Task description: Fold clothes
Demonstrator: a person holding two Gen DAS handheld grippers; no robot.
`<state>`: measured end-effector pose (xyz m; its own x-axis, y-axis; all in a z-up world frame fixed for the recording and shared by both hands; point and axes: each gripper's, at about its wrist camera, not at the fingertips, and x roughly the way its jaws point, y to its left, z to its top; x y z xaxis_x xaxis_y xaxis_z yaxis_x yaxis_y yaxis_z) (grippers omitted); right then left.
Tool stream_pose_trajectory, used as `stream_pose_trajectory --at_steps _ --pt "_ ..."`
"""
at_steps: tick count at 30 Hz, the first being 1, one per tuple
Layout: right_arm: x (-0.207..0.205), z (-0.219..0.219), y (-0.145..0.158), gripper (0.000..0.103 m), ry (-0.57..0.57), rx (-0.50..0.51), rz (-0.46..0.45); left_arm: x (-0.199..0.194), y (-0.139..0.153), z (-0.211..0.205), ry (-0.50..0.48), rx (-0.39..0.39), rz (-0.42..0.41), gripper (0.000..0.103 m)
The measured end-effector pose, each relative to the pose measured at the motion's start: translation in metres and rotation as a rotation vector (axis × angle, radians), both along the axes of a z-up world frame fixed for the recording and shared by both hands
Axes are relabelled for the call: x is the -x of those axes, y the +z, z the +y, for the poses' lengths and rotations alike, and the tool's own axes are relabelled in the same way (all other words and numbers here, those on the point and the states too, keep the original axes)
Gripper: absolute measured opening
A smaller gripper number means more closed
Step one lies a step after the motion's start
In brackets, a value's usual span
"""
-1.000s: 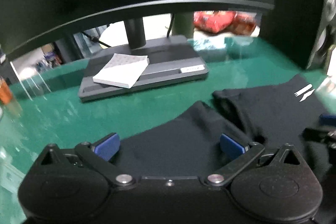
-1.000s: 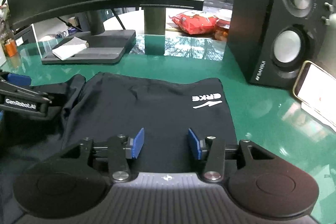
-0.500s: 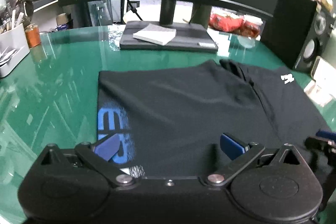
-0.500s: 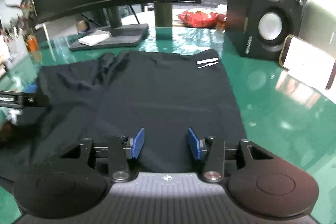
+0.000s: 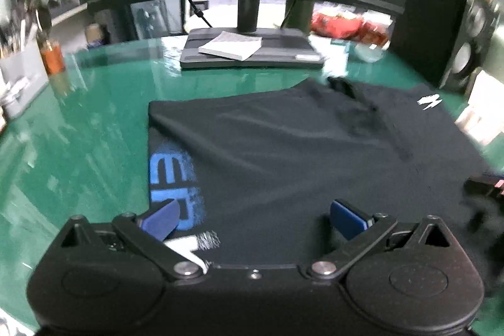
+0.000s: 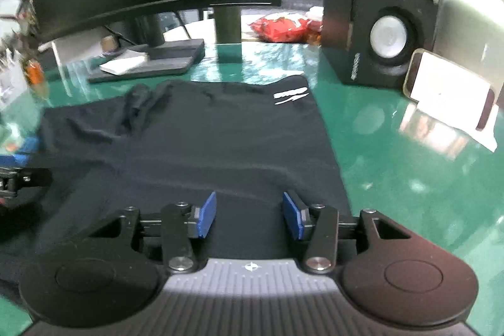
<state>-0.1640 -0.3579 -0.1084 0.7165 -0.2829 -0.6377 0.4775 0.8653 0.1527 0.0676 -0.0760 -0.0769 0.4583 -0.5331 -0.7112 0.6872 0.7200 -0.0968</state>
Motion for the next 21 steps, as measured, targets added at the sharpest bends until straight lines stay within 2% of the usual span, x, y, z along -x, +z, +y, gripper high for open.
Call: stream_pose_trajectory --at_steps 3,6,10,21 --pt "0.009 0.012 0.0 0.047 0.041 0.005 0.004 0.011 0.005 0.009 -0.04 0.011 0.01 0.103" --pt "0.012 0.02 -0.005 0.05 0.054 0.061 0.023 0.025 -0.001 0.01 -0.088 -0.044 0.005 0.103" --pt "0.013 0.019 -0.007 0.052 0.039 0.094 0.033 0.036 -0.009 0.007 -0.12 -0.114 -0.048 0.103" --pt "0.015 0.018 -0.009 0.053 0.042 0.1 0.026 0.034 -0.011 0.008 -0.133 -0.108 -0.053 0.103"
